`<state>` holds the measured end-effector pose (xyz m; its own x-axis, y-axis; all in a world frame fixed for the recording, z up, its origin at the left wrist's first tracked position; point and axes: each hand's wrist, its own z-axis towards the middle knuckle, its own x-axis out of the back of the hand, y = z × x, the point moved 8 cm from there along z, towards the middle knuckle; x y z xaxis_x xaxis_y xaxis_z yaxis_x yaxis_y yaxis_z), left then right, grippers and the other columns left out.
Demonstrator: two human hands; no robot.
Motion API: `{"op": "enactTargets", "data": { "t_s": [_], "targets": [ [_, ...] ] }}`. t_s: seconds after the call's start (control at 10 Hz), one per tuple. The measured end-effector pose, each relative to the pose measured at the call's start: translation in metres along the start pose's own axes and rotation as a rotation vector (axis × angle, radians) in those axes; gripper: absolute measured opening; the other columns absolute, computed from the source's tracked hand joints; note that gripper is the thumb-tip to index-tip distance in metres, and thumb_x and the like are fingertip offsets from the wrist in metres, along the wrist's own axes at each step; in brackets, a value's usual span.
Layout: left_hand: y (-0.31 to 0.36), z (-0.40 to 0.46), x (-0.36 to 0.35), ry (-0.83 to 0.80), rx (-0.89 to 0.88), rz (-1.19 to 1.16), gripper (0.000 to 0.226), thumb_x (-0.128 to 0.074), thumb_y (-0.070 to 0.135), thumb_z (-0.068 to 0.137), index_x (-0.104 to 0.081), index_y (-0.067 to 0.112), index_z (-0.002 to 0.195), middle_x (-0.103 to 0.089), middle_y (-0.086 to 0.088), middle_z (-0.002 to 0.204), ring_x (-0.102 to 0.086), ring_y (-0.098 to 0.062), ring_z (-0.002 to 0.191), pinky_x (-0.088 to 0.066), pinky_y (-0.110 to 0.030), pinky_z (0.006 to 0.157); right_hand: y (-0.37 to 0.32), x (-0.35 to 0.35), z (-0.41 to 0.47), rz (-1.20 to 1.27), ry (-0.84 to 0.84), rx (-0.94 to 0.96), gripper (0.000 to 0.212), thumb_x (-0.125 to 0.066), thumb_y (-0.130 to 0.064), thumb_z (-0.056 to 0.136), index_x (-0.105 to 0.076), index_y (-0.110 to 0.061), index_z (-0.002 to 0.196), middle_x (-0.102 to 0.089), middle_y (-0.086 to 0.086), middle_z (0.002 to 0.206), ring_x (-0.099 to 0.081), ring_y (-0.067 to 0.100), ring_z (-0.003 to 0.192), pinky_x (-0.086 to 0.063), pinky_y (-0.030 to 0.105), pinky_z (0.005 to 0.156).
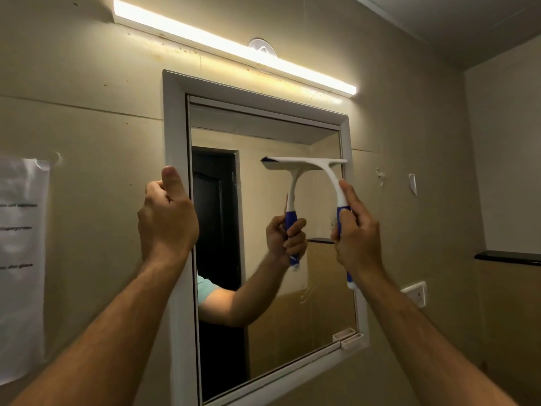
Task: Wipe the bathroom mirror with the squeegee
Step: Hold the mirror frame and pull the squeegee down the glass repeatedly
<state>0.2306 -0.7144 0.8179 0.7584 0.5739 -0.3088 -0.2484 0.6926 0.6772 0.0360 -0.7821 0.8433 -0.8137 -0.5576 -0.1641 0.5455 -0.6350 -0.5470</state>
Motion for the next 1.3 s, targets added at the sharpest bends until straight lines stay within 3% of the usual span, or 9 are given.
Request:
{"op": "enactTargets", "data": {
  "t_s": [0.2,0.3,0.4,0.5,0.6,1.0,1.1,1.2,1.3],
  "targets": [
    [-0.050,0.017,0.014,-0.513,0.085,-0.377,0.040,-0.039,0.045,0.093,-0.058,0.013,0.078,-0.034,0.005,0.050,-0.035,-0.008,0.041,-0.026,-0.018,0.039,0.037,0.010,-0.048,0.082,-0.030,-0.085,0.046,-0.040,-0.012,0.101,-0.049,-0.046,0.131,-0.061,0.002,0.079,-0.045,0.015,0.053,-0.042,0.019,0.040],
    [0.146,-0.030,0.051,0.237,-0.298,0.754,0.057,-0.018,0.054,0.101,-0.054,0.010,0.100,-0.043,0.005,0.069,-0.043,-0.007,0.058,-0.028,-0.020,0.047,0.056,0.018,-0.078,0.091,-0.048,-0.126,0.048,-0.041,-0.008,0.100,-0.051,-0.044,0.130,-0.063,0.001,0.091,-0.044,0.010,0.050,-0.041,0.019,0.040],
    [0.233,-0.089,0.058,0.640,-0.329,0.935,0.063,-0.013,0.055,0.100,-0.050,0.006,0.115,-0.050,-0.006,0.087,-0.050,-0.020,0.078,-0.032,-0.029,0.061,0.065,0.024,-0.091,0.104,-0.052,-0.167,0.047,-0.042,-0.007,0.100,-0.052,-0.039,0.134,-0.065,0.002,0.103,-0.045,0.013,0.053,-0.042,0.020,0.041],
    [0.226,-0.090,0.054,0.658,-0.346,0.982,0.063,-0.014,0.053,0.101,-0.050,0.005,0.117,-0.048,-0.008,0.093,-0.046,-0.021,0.085,-0.030,-0.031,0.072,0.050,0.023,-0.078,0.100,-0.048,-0.135,0.048,-0.043,-0.008,0.100,-0.051,-0.042,0.133,-0.061,0.006,0.079,-0.045,0.017,0.056,-0.042,0.022,0.044],
    [0.221,-0.089,0.059,0.671,-0.324,1.000,0.062,-0.014,0.053,0.101,-0.050,0.005,0.114,-0.048,-0.009,0.092,-0.045,-0.023,0.085,-0.029,-0.032,0.071,0.031,0.013,-0.055,0.081,-0.065,-0.093,0.048,-0.042,-0.013,0.102,-0.048,-0.053,0.128,-0.057,0.008,0.075,-0.047,0.018,0.058,-0.044,0.022,0.045],
    [0.222,-0.090,0.059,0.677,-0.317,1.000,0.064,-0.014,0.053,0.101,-0.051,0.003,0.116,-0.047,-0.009,0.095,-0.045,-0.025,0.088,-0.029,-0.033,0.074,0.085,0.031,-0.122,0.074,-0.032,-0.208,0.048,-0.042,-0.006,0.100,-0.053,-0.039,0.133,-0.068,-0.007,0.081,-0.045,0.021,0.055,-0.043,0.030,0.046],
    [0.223,-0.090,0.058,0.668,-0.322,0.994,0.064,-0.014,0.054,0.101,-0.051,0.004,0.116,-0.048,-0.010,0.095,-0.044,-0.024,0.088,-0.030,-0.034,0.075,0.073,0.031,-0.112,0.082,-0.025,-0.202,0.048,-0.043,-0.009,0.100,-0.053,-0.043,0.132,-0.063,0.004,0.080,-0.047,0.017,0.056,-0.044,0.029,0.048],
    [0.222,-0.090,0.058,0.661,-0.324,0.999,0.065,-0.013,0.054,0.101,-0.050,0.004,0.118,-0.048,-0.011,0.097,-0.043,-0.024,0.088,-0.030,-0.035,0.075,0.052,0.023,-0.089,0.106,-0.040,-0.153,0.048,-0.043,-0.010,0.100,-0.051,-0.045,0.131,-0.064,0.000,0.083,-0.047,0.012,0.055,-0.044,0.023,0.046],
    [0.223,-0.091,0.058,0.666,-0.324,1.008,0.066,-0.012,0.053,0.101,-0.049,0.002,0.120,-0.045,-0.011,0.096,-0.041,-0.023,0.089,-0.028,-0.034,0.075,0.045,0.013,-0.080,0.120,-0.044,-0.148,0.047,-0.043,-0.011,0.101,-0.050,-0.046,0.130,-0.062,0.008,0.118,-0.049,0.007,0.054,-0.045,0.018,0.046]
  ]
}}
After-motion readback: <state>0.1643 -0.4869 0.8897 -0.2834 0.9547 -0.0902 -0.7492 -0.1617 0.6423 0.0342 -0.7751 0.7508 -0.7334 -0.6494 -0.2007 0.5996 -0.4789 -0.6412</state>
